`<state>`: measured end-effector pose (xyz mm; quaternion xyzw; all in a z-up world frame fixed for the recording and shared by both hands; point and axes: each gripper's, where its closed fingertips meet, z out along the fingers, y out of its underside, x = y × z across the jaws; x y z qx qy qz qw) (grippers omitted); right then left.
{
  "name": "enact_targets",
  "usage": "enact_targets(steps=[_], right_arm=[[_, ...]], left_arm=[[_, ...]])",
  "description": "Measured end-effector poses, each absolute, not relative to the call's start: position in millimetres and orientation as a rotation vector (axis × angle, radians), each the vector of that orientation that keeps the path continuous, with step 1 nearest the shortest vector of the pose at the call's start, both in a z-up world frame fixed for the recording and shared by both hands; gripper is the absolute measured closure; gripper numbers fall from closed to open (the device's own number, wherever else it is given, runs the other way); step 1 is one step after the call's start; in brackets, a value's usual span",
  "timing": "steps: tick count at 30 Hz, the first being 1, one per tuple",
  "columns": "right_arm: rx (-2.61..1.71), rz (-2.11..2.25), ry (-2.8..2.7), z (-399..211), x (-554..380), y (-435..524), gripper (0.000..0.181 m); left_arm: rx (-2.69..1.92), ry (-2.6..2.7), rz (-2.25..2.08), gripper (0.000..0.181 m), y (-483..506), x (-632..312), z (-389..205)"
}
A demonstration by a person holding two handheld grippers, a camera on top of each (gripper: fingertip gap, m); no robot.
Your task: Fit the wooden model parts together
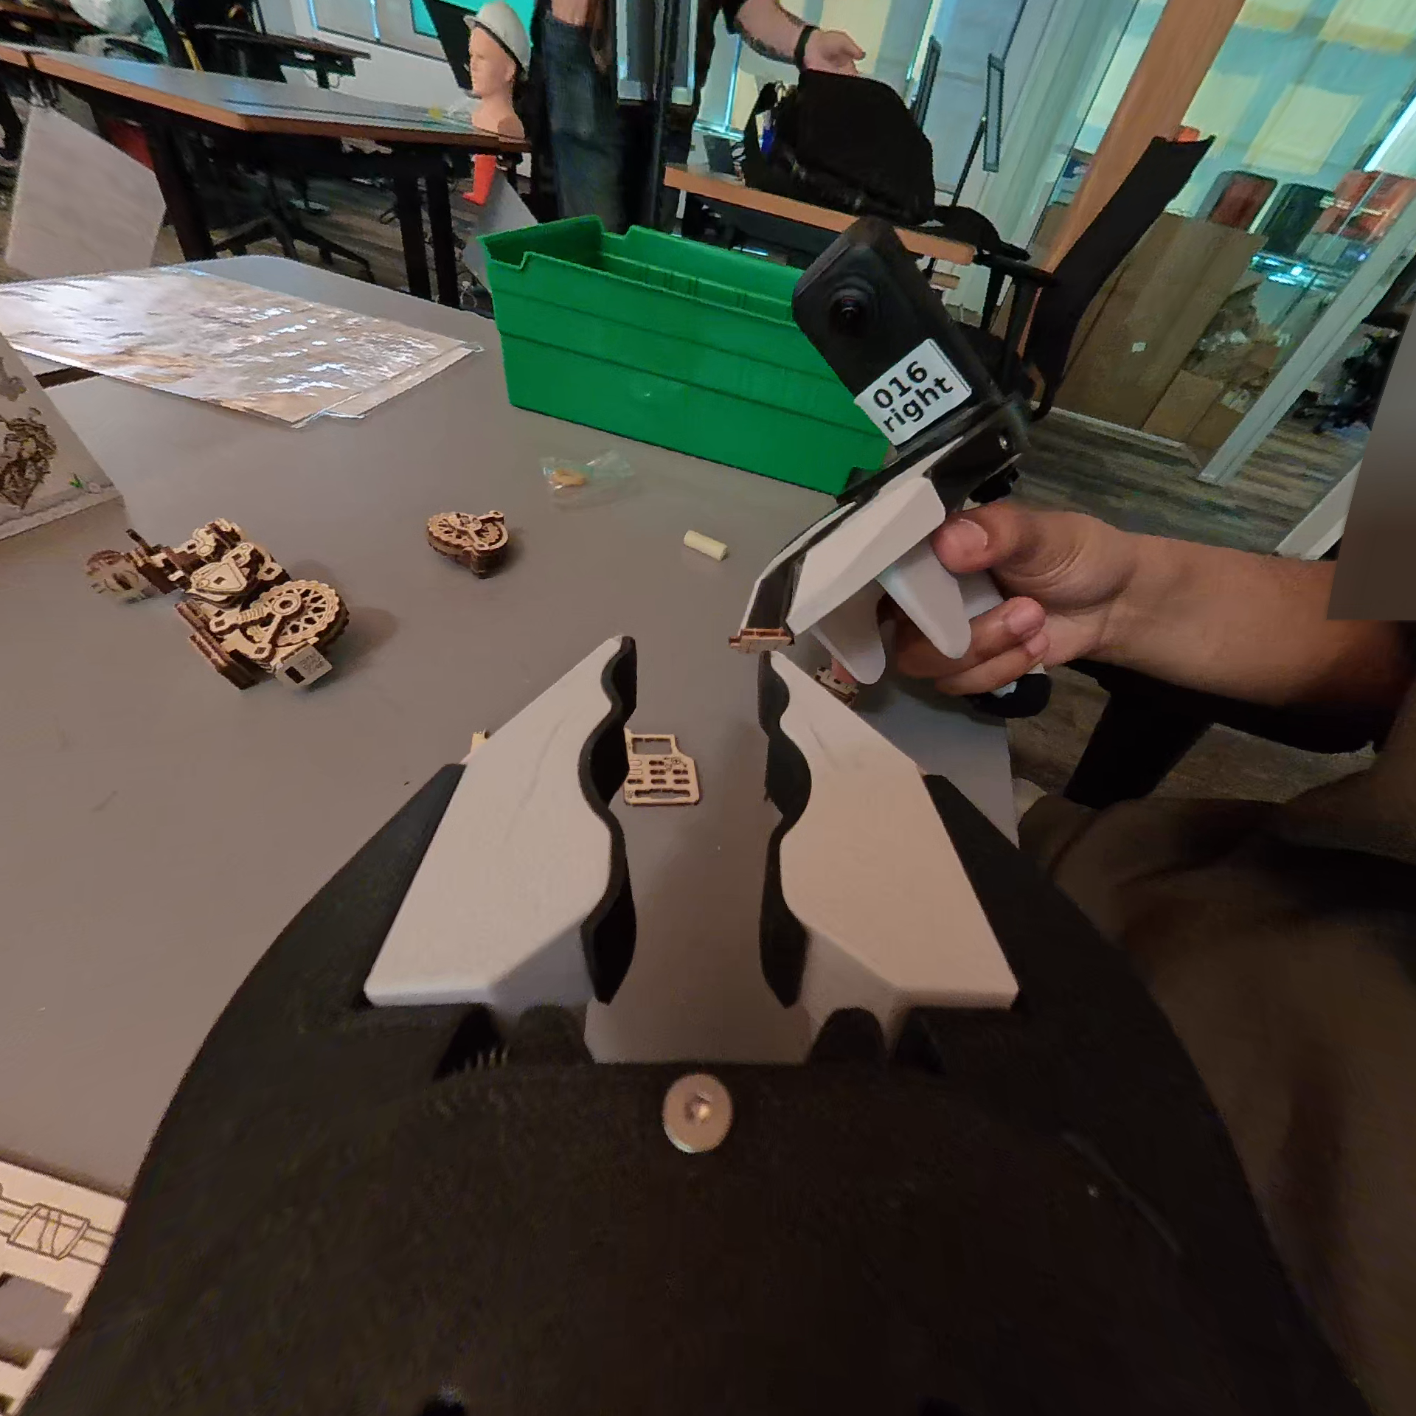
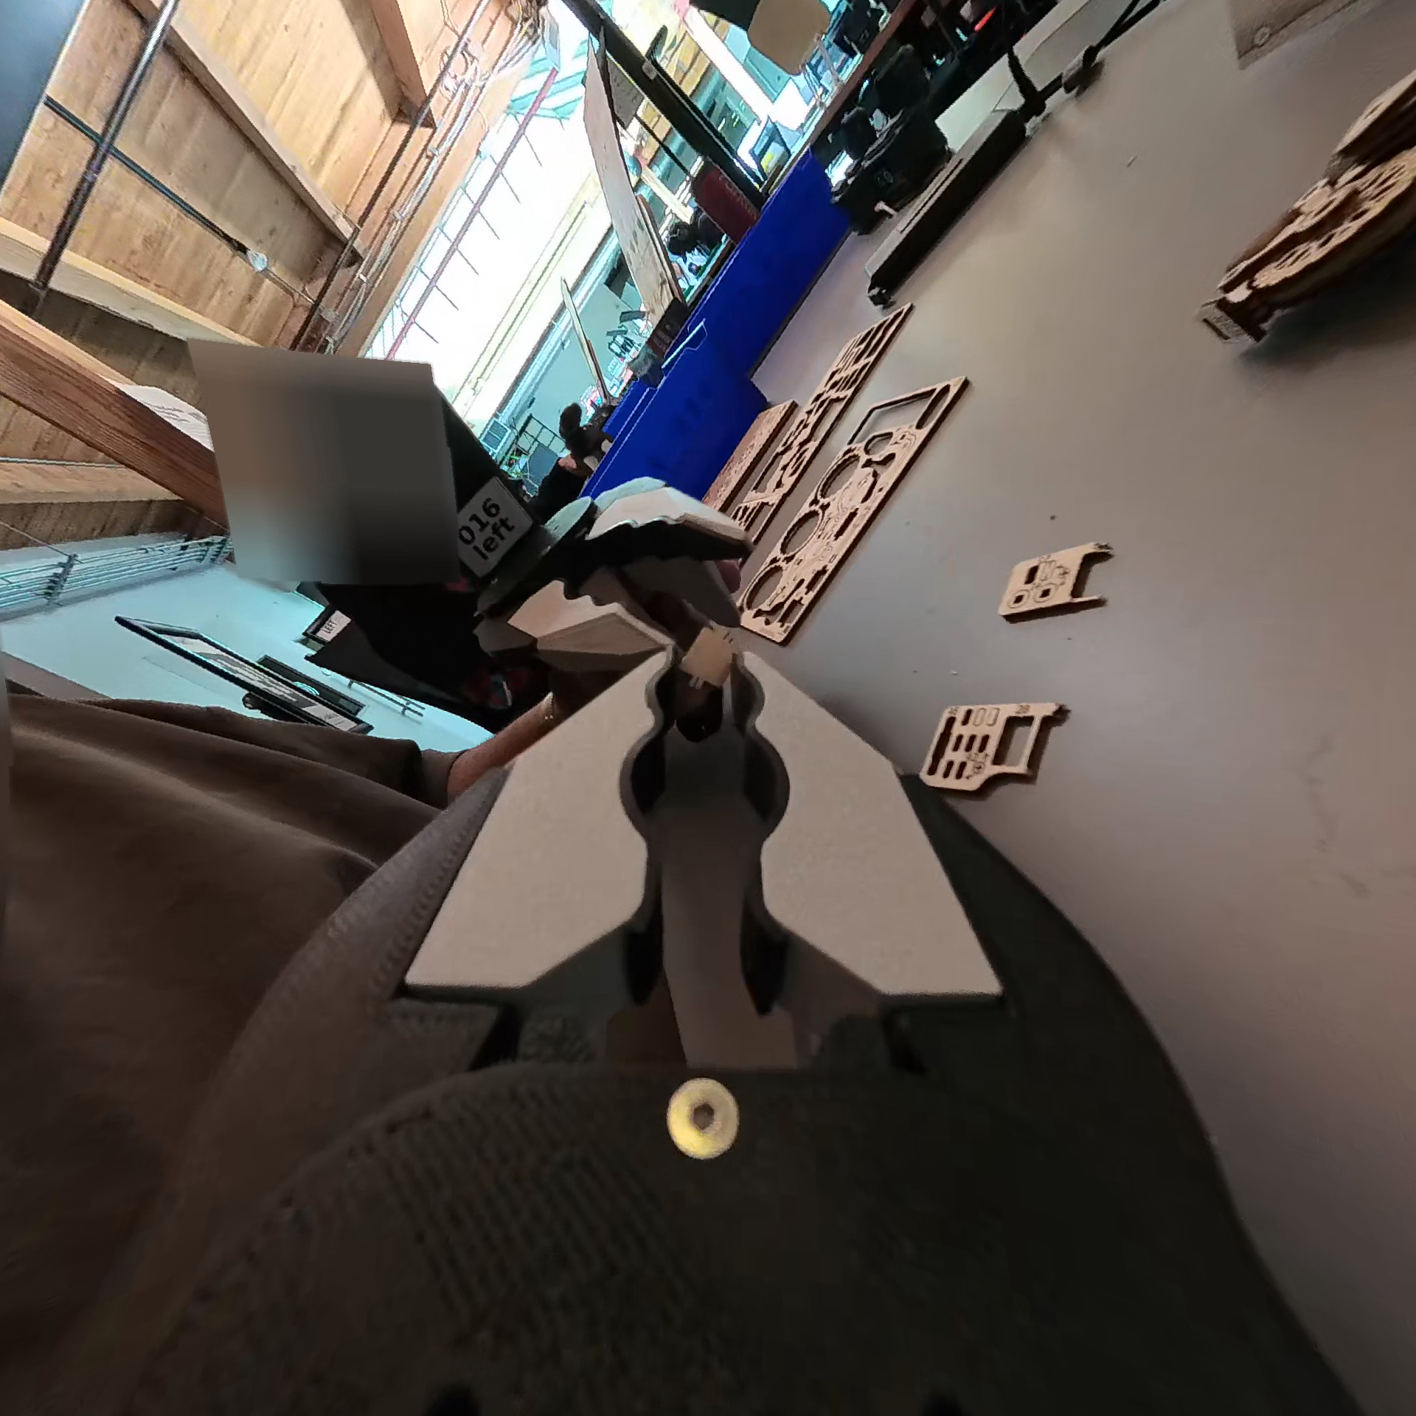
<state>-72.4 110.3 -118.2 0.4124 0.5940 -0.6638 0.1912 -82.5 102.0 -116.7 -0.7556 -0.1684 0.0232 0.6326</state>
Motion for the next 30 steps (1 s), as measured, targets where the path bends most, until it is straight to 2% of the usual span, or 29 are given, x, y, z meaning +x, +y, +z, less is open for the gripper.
enact_targets(steps=[30], right_arm=[[1.152,-1.844,1.741,-125,-70,108,0.169]], left_arm=[[-1.78,-0.407,0.063,0.155,103,-86,-129]])
